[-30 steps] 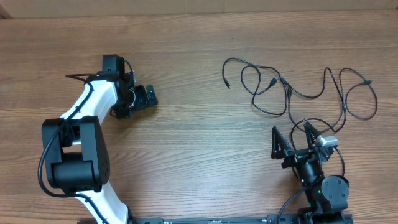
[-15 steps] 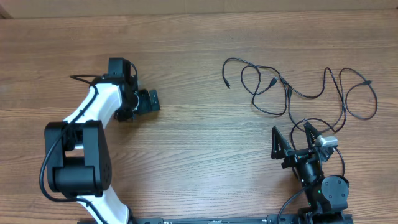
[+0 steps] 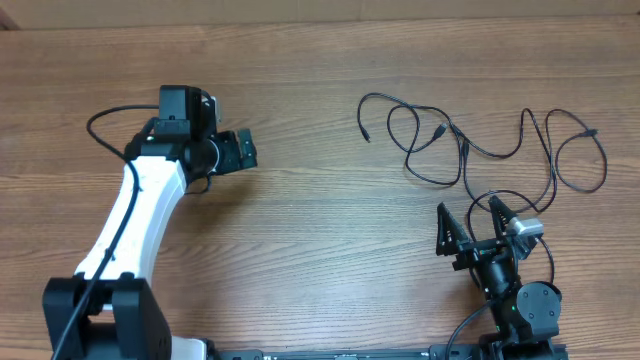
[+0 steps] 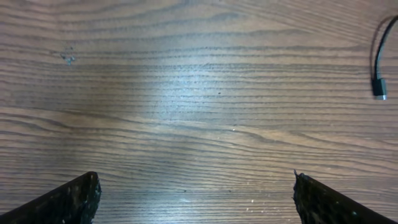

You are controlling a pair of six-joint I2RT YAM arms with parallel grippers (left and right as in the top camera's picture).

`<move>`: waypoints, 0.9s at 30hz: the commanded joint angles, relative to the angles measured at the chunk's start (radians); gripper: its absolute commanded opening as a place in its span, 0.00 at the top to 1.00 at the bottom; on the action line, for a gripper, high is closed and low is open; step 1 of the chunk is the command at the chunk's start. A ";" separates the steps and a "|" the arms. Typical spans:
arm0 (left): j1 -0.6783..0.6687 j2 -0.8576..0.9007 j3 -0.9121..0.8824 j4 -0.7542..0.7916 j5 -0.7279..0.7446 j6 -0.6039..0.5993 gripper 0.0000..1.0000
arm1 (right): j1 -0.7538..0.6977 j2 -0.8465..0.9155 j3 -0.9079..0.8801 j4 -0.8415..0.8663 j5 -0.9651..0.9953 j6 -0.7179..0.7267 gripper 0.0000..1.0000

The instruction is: Untangle cables

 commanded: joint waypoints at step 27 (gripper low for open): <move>-0.040 -0.069 -0.257 0.173 -0.021 -0.026 0.01 | -0.002 -0.010 -0.010 0.003 -0.002 0.006 0.00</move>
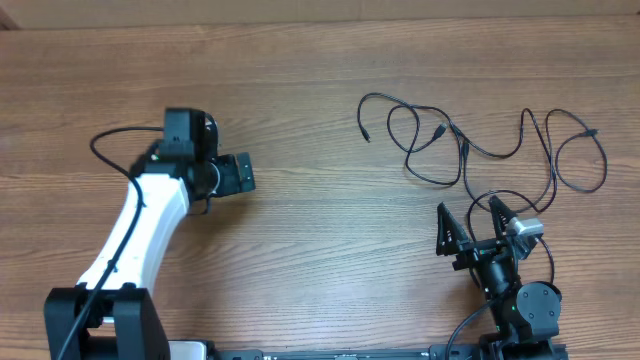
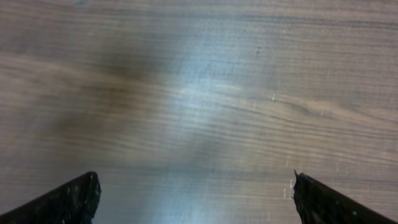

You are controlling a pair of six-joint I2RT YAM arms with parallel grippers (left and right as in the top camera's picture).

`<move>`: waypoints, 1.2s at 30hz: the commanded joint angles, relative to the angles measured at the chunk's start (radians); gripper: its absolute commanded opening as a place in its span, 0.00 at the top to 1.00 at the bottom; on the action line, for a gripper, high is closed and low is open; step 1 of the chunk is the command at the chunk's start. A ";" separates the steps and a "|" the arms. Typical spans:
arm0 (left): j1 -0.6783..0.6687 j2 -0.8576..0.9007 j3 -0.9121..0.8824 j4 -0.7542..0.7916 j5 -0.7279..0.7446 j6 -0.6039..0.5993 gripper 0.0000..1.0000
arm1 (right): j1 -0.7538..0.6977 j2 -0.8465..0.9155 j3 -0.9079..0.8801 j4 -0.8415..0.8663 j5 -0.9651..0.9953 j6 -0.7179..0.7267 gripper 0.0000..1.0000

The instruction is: Untangle cables

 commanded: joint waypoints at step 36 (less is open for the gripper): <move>-0.106 -0.522 -0.883 0.919 0.088 0.249 0.01 | -0.002 -0.010 -0.010 0.004 -0.002 0.006 0.00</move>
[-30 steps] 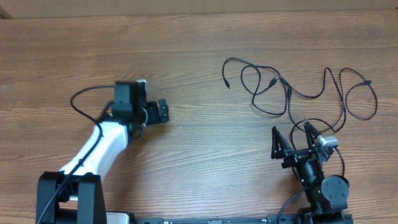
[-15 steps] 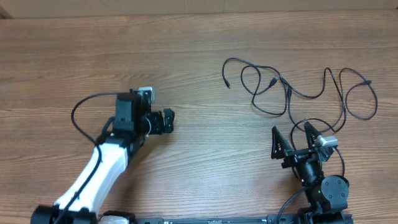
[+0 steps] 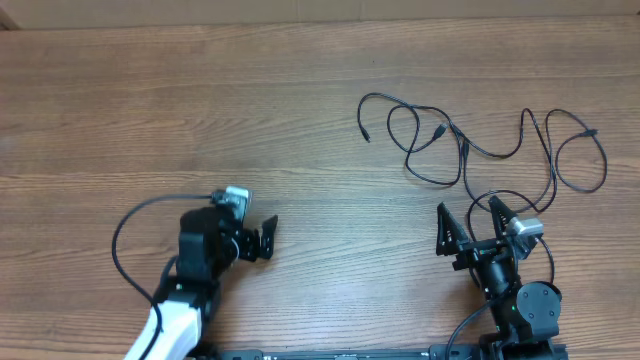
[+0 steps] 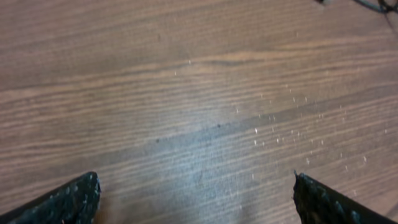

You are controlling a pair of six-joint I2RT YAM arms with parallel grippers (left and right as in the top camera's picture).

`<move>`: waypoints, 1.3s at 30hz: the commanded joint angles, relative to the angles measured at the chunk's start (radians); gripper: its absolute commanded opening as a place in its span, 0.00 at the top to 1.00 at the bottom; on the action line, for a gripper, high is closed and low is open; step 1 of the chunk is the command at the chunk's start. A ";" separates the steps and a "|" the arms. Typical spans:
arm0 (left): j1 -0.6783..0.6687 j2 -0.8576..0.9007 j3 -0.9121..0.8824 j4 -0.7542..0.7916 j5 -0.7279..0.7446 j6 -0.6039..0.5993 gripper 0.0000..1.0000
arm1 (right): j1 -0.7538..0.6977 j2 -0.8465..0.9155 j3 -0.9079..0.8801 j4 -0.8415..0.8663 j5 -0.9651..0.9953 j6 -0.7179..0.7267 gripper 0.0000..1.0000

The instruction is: Untangle cables

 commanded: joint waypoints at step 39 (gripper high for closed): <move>0.002 -0.712 -0.188 -0.287 -0.178 -0.075 0.01 | -0.002 -0.010 -0.011 0.003 -0.002 0.006 0.00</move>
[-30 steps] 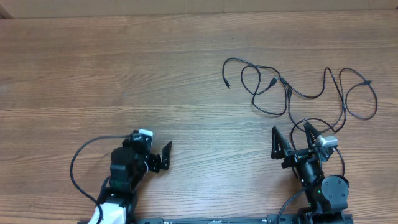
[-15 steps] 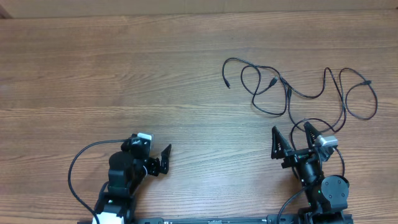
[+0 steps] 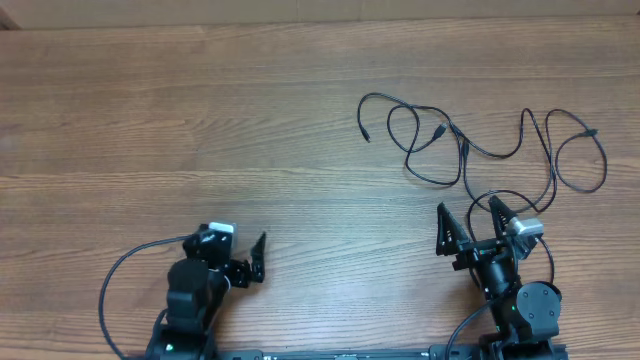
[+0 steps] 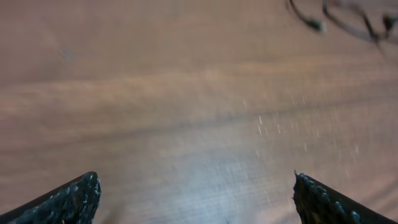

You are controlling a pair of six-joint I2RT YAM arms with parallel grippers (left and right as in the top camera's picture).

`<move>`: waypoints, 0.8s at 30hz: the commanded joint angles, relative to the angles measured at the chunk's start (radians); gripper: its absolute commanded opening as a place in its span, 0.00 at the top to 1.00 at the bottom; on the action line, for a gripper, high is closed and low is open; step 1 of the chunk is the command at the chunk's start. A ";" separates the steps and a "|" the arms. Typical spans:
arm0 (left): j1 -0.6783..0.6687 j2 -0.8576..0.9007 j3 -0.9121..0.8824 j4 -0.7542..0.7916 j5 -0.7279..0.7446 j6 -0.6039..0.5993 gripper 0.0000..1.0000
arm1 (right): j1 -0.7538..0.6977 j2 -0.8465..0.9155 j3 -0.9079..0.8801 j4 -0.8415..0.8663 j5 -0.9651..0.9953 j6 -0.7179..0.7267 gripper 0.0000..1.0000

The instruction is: Untangle cables

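Thin black cables (image 3: 470,150) lie looped over one another at the back right of the wooden table (image 3: 300,90). Their ends show blurred at the top right of the left wrist view as cable ends (image 4: 314,23). My left gripper (image 3: 254,262) sits low at the near left, far from the cables. It is open, with bare wood between its fingertips (image 4: 74,196). My right gripper (image 3: 468,214) stands open at the near right, just in front of the tangle. A cable loop (image 3: 515,198) curves past its right finger.
The table's near edge and both arm bases (image 3: 520,310) lie along the bottom. The left arm's own black lead (image 3: 125,270) arcs beside it. Bare wood lies between the two grippers.
My left gripper has drawn back a little further toward the near edge and sits lower. Its wrist view now looks across the table at the distant cables. The right arm and cables are unmoved.
My left arm was stretched out over the left middle of the table, gripper open. It then sat slightly nearer, then folded back near the front edge, and now sits lower still. The right gripper stayed open and still, and the cables kept their shape.
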 commanded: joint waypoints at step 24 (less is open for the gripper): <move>0.047 -0.405 -0.004 -0.008 -0.100 0.039 0.00 | -0.002 -0.010 -0.010 0.003 -0.002 0.006 0.00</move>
